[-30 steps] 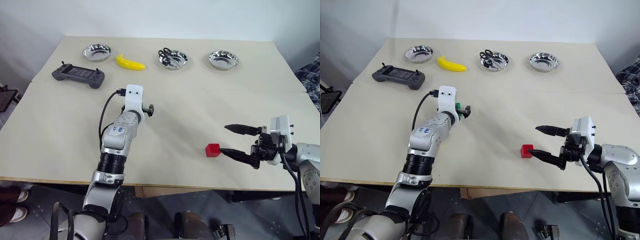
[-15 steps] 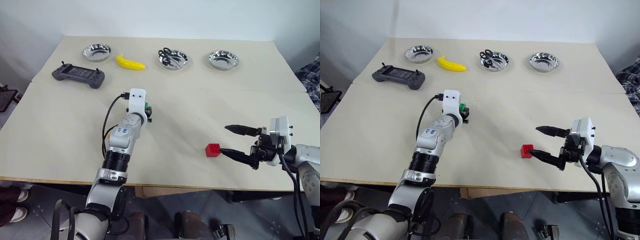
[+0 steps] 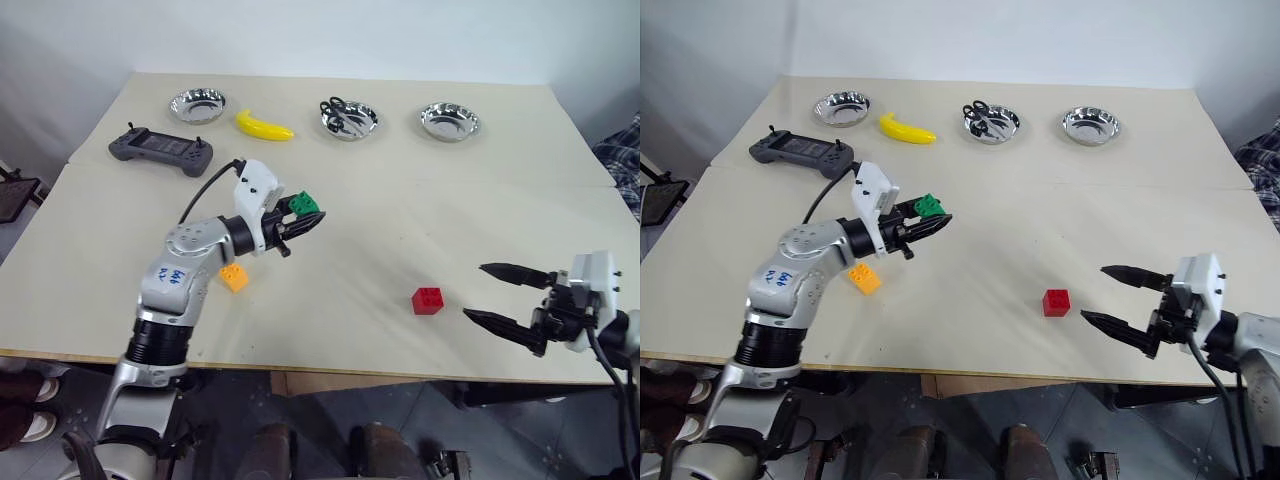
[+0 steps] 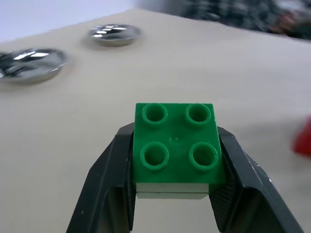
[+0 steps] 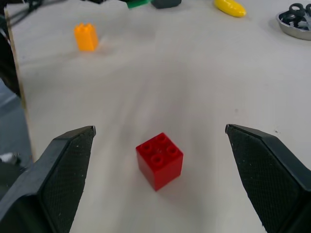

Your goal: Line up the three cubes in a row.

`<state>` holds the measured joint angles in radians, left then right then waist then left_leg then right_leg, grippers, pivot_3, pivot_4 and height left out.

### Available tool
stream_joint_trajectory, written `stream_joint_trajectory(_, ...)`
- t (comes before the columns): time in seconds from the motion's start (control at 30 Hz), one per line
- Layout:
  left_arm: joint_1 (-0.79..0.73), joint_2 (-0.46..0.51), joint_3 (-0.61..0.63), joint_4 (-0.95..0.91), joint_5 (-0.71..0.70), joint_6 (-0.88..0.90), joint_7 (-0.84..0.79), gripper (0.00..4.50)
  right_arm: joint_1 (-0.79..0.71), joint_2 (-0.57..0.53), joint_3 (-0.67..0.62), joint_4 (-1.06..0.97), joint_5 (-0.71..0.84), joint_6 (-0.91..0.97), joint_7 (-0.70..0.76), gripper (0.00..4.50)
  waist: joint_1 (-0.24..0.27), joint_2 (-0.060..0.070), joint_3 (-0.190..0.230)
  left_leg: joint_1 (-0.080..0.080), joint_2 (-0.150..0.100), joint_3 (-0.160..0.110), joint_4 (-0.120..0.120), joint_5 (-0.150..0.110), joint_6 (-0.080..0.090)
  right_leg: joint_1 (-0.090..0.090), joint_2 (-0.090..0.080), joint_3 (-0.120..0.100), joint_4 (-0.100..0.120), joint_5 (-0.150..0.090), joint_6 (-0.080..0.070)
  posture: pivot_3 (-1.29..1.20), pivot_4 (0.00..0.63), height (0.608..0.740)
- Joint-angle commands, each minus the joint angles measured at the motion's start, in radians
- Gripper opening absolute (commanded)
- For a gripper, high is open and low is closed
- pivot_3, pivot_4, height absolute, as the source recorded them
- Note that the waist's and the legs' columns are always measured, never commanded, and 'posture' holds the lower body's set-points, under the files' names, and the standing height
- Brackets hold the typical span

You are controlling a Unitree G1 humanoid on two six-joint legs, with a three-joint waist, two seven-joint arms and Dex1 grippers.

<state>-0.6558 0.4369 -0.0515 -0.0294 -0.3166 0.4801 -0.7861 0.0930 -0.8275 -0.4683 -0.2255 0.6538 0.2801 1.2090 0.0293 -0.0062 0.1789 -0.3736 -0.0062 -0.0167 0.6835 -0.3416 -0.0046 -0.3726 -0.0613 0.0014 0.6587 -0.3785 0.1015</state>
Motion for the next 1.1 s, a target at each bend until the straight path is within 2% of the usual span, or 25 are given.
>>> stream_joint_trajectory(0.03, 0.01, 0.039, -0.081, -0.012, -0.054, -0.136, -0.278, 1.53, 0.082, -0.017, -0.112, -0.067, 0.016, -0.068, 0.063, 4.5, 0.0, 0.0, 0.0, 0.0, 0.0, 0.0, 0.0, 0.0, 0.0, 0.0, 0.0, 0.0, 0.0, 0.0, 0.0, 0.0, 0.15, 0.74)
stream_joint_trajectory(0.13, 0.002, 0.059, -0.148, 0.054, -0.009, -0.136, -0.341, 1.53, 0.172, -0.014, -0.171, -0.109, 0.039, -0.082, 0.122, 4.5, -0.003, 0.0, 0.0, 0.0, 0.0, 0.0, -0.001, 0.0, 0.0, 0.001, 0.0, 0.0, -0.002, 0.0, 0.0, 0.0, 0.15, 0.74)
stream_joint_trajectory(0.2, 0.01, 0.064, -0.201, 0.078, 0.041, -0.197, -0.372, 1.53, 0.234, -0.026, -0.212, -0.126, 0.045, -0.077, 0.16, 4.5, -0.004, 0.0, 0.0, 0.002, 0.0, 0.0, -0.001, 0.0, 0.001, 0.002, 0.001, 0.0, -0.001, 0.0, 0.0, 0.0, 0.15, 0.74)
stream_joint_trajectory(0.33, 0.03, 0.006, -0.291, 0.123, 0.15, -0.299, -0.326, 1.53, 0.27, -0.039, -0.238, -0.127, 0.036, -0.063, 0.156, 4.5, -0.009, 0.0, 0.0, 0.004, 0.0, 0.002, -0.001, 0.0, 0.002, 0.005, 0.001, 0.003, -0.002, 0.0, 0.0, 0.0, 0.15, 0.74)
stream_joint_trajectory(0.5, -0.002, -0.094, -0.339, 0.222, 0.222, -0.334, -0.261, 1.53, 0.264, -0.015, -0.209, -0.176, 0.051, -0.041, 0.1, 4.5, -0.004, 0.0, 0.0, 0.004, 0.0, 0.001, 0.0, 0.0, 0.003, 0.004, 0.0, 0.002, -0.001, 0.0, 0.0, 0.0, 0.15, 0.74)
stream_joint_trajectory(0.6, -0.04, -0.146, -0.354, 0.298, 0.259, -0.358, -0.233, 1.53, 0.262, -0.005, -0.192, -0.201, 0.061, -0.027, 0.074, 4.5, -0.003, 0.0, 0.0, 0.004, 0.0, 0.001, 0.0, 0.0, 0.003, 0.004, 0.0, 0.002, 0.0, 0.0, 0.0, 0.0, 0.15, 0.74)
stream_joint_trajectory(0.8, -0.081, -0.186, -0.365, 0.36, 0.285, -0.361, -0.25, 1.53, 0.264, -0.006, -0.186, -0.219, 0.075, -0.011, 0.054, 4.5, -0.004, -0.001, 0.0, 0.003, 0.0, 0.001, 0.0, 0.0, 0.003, 0.004, 0.0, 0.002, 0.0, 0.0, 0.001, 0.0, 0.15, 0.74)
stream_joint_trajectory(1.1, -0.052, -0.152, -0.379, 0.254, 0.281, -0.236, -0.312, 1.53, 0.274, -0.007, -0.187, -0.224, 0.082, -0.005, 0.045, 4.5, -0.005, 0.0, 0.0, 0.003, 0.0, 0.001, 0.0, 0.0, 0.003, 0.004, 0.0, 0.002, 0.0, 0.0, 0.001, 0.0, 0.15, 0.74)
